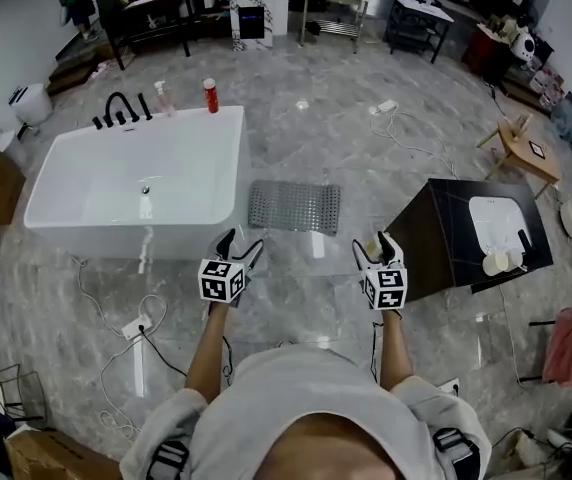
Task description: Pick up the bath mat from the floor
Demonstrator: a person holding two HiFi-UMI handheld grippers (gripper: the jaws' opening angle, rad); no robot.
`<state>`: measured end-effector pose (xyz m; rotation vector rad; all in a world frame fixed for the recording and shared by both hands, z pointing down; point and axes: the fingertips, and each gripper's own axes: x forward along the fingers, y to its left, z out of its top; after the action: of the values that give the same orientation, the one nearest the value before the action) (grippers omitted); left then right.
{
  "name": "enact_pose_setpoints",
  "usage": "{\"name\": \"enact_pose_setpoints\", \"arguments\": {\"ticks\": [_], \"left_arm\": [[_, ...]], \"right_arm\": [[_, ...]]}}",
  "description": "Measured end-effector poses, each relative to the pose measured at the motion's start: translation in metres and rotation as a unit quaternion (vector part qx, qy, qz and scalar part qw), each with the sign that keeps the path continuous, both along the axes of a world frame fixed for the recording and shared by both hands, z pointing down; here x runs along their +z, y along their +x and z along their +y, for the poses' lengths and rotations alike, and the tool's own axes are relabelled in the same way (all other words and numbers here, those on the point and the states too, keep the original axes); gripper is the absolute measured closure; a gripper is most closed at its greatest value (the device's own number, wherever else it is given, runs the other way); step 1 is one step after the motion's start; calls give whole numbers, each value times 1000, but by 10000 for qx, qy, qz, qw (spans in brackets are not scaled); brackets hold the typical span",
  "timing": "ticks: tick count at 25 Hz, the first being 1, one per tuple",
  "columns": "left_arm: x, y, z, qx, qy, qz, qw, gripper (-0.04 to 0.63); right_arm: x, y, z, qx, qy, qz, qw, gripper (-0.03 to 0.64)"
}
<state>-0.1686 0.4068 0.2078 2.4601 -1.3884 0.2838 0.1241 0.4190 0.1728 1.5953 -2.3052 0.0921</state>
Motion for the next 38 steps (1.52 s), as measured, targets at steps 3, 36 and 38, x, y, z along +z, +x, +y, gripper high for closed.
{"name": "enact_pose_setpoints", "arguments": {"ticks": [3,36,38], "left_arm": [[3,-3,-17,38,-6,-7,10000,265],[28,32,-302,-399,-577,-209,9973,264],[28,40,-329,-452,-595,-207,9970,265]], "right_arm": [[6,-5,-12,10,-68,38,10000,331],[55,26,-332,-498,-714,-155,9961,331],[51,34,-363,-542,-695,-151,9960,331]]}}
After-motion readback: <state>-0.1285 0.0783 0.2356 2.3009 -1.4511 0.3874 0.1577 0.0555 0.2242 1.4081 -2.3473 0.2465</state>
